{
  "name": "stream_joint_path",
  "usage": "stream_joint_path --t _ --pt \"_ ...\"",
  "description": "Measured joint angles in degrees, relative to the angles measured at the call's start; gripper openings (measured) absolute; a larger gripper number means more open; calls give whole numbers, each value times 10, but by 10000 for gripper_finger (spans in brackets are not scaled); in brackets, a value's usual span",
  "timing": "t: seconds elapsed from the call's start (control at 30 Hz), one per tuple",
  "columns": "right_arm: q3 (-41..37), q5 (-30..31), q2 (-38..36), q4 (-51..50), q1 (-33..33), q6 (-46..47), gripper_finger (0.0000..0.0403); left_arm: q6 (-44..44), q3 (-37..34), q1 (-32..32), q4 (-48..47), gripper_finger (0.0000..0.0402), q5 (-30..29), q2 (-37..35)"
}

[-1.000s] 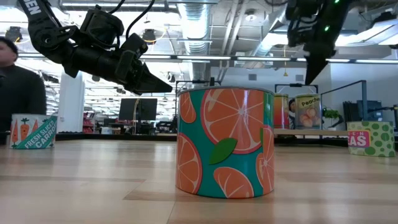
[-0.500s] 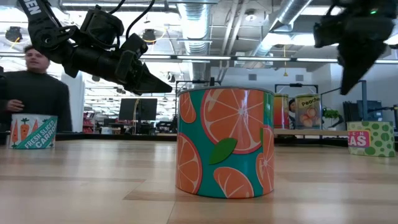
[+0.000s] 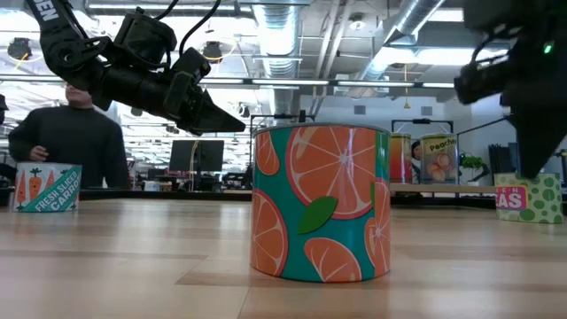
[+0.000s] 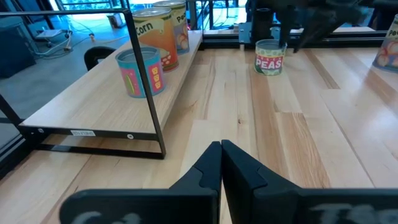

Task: Pick and place cans onto a shelf
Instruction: Put the canned peas on the shelf

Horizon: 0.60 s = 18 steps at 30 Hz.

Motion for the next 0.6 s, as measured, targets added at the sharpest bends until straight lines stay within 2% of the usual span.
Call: stream_joint_path --t 0.1,0.2,0.37,0.47,0.6 --pt "1 1 30 -8 -10 -13 166 0 0 0 0 0 0 0" --pt "2 5 51 -19 -18 -31 145 0 0 0 0 0 0 0" --pt "9 3 59 -25 -24 -74 67 0 0 0 0 0 0 0" --pt "31 5 39 -50 -29 -94 16 0 0 0 0 0 0 0" --pt "59 31 -9 -122 -57 -100 19 0 0 0 0 0 0 0"
